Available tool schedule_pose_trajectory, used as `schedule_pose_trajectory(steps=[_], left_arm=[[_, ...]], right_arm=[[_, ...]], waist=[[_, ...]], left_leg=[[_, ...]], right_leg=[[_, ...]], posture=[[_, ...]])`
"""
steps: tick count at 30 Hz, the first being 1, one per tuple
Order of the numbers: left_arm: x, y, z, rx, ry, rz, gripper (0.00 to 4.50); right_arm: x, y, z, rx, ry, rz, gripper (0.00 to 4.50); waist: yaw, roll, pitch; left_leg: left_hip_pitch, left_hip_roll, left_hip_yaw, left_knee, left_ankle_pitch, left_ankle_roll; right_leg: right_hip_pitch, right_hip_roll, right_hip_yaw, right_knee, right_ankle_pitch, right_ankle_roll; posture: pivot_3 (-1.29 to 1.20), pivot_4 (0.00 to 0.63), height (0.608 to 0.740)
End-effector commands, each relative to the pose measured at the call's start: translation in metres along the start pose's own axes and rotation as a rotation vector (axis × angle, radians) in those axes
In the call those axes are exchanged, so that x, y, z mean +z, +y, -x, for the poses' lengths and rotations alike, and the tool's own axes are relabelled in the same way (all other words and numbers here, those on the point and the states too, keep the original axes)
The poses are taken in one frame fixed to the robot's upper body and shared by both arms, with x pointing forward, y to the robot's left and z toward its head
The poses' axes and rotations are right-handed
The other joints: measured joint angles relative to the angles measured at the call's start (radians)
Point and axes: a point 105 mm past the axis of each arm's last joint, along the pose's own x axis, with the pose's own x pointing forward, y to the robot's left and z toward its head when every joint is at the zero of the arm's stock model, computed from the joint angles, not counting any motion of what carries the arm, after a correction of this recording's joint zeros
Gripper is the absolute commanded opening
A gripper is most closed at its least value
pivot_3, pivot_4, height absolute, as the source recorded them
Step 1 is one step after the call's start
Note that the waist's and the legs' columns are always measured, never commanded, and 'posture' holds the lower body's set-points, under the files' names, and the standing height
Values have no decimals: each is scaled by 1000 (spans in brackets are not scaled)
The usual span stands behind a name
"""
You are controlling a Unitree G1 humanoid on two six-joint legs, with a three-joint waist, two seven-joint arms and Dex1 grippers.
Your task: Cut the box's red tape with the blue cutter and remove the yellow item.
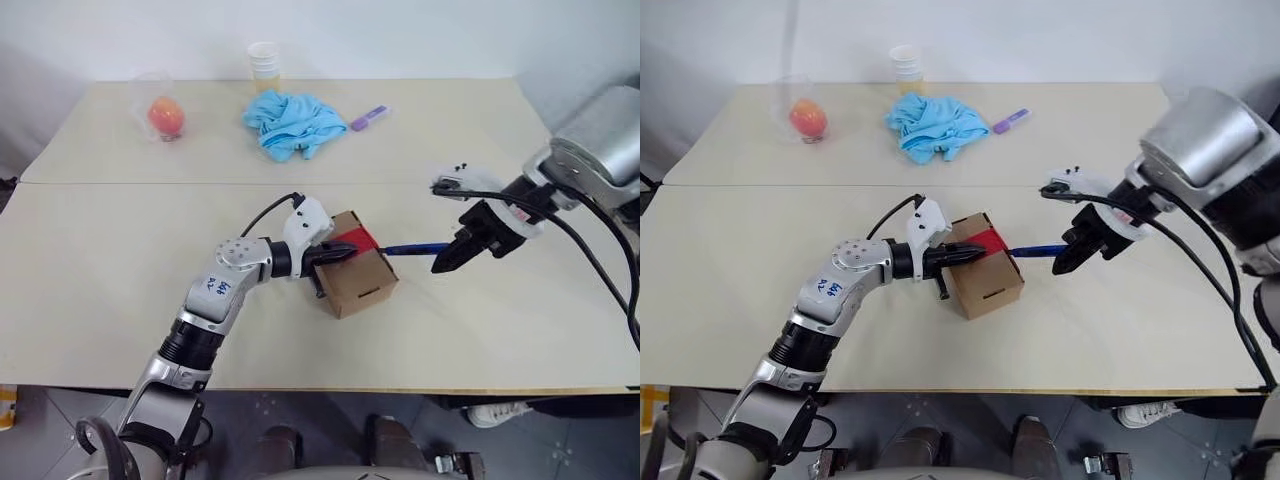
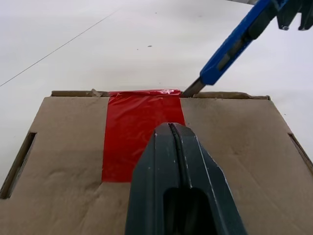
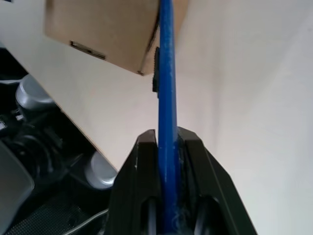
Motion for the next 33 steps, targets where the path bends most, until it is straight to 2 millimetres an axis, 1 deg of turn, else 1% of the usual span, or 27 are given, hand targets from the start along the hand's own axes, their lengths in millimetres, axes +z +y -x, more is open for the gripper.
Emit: schedule_pose_trajectory(steps=[1,5,7,10,12,14,16,18,19,22,25,28,29,31,33], left_arm=[[-6,7,9,-1,-20,26,0],[15,15,22,-20,-117,-4,0],[24,15,29,-58,-147,-30,0],[38,12,44,-115,-192,-61,0],[42,13,55,-126,-184,-90,0],[42,17,72,-114,-165,-88,0],[35,21,88,-84,-125,-80,0],[21,27,106,-34,-62,-70,0],[12,29,117,-5,-28,-60,0],[-4,27,140,57,7,-20,0],[-16,16,150,69,14,17,0],[-28,2,155,76,19,55,0],[-30,0,156,78,21,61,0],[-34,-6,158,97,26,83,0],[-38,-10,159,108,36,105,0]], right_arm=[[-6,5,26,25,-135,48,156],[-23,-11,46,-11,-264,12,156],[-34,-24,53,-47,-308,3,156],[-38,-43,61,-87,-442,-27,156],[-41,-61,59,-127,-527,-47,156],[-54,-82,49,-188,-574,-64,156],[-65,-98,37,-250,-622,-39,156],[-76,-112,24,-305,-666,-28,156],[-80,-118,19,-326,-711,-50,156],[-84,-127,12,-371,-839,-35,156],[-96,-132,-2,-369,-848,-64,156],[-112,-135,-14,-329,-825,-153,156],[-115,-135,-16,-308,-824,-182,885],[-119,-142,-8,-338,-845,-233,1448],[-119,-138,-1,-334,-842,-190,2130]], waist=[[1,0,0],[2,-1,0],[-1,-1,1],[-2,-1,1],[-4,-2,1],[-3,-2,1],[-3,-2,1],[-6,-2,1],[-7,-2,1],[-16,-2,1],[-18,-2,1],[-12,-2,1],[-9,-2,1],[-7,-2,1],[-6,-1,1]], left_leg=[[0,0,0,0,0,0],[-3,0,0,0,0,0],[-3,0,1,0,0,0],[-3,0,2,-1,0,0],[-3,1,3,-1,0,0],[-3,1,3,-1,0,0],[-3,1,2,-1,0,0],[-2,1,3,-1,0,0],[-2,1,3,-1,0,0],[-2,1,3,-2,0,0],[-2,1,2,-1,1,0],[1,2,1,-1,1,0],[1,3,1,-1,1,0],[1,3,1,-1,0,0],[1,3,1,-1,1,0]], right_leg=[[0,0,0,0,0,0],[-2,0,-1,-1,0,0],[-2,0,-1,-1,0,0],[-3,0,0,-2,0,0],[-3,0,0,-1,0,1],[-3,0,0,-1,0,1],[-3,0,-1,-1,0,1],[-3,0,0,0,0,1],[-4,0,0,0,0,1],[-4,0,1,0,0,1],[-3,0,0,0,0,1],[0,0,0,-1,0,0],[1,0,0,0,0,0],[1,0,0,-1,0,0],[1,-1,1,0,0,0]], posture=[[0,150,740],[0,150,740],[0,150,740],[0,150,740],[0,150,740],[0,150,740],[0,150,740],[0,150,740],[0,150,740],[0,150,740],[0,150,740],[0,150,740],[0,150,740],[0,150,740],[0,150,740]])
